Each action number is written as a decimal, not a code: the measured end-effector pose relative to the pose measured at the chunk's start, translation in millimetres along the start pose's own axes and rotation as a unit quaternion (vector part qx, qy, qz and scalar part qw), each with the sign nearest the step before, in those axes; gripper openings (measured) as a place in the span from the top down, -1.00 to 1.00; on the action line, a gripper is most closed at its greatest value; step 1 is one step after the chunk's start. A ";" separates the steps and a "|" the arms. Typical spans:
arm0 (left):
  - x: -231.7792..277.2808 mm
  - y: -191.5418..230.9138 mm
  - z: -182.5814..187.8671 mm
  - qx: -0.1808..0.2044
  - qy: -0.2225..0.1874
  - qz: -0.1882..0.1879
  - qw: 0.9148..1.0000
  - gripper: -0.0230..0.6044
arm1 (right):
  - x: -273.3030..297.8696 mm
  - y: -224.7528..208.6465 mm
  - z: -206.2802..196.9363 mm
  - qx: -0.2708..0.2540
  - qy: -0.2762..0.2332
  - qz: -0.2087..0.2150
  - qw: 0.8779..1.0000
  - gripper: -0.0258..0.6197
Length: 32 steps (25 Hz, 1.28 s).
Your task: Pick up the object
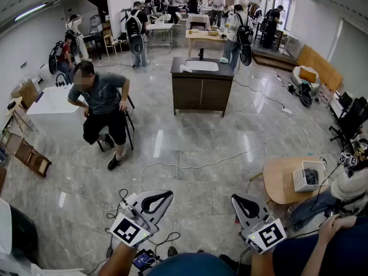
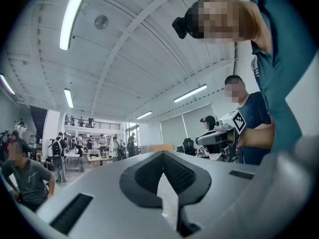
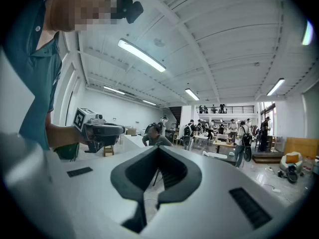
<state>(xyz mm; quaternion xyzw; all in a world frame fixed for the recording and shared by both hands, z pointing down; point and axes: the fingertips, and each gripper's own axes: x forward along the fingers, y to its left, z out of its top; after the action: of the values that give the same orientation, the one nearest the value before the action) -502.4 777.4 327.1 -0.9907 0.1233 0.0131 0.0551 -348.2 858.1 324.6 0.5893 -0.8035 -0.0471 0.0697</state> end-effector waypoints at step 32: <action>-22.3 24.6 -7.4 -0.022 -0.025 -0.024 0.999 0.92 | 21.9 20.5 10.5 -0.002 0.007 -0.031 1.000 0.88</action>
<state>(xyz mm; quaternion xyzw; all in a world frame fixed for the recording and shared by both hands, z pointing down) -529.9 758.3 332.7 -0.9937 0.0982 0.0391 0.0364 -375.8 843.3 318.7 0.6139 -0.7844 -0.0469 0.0754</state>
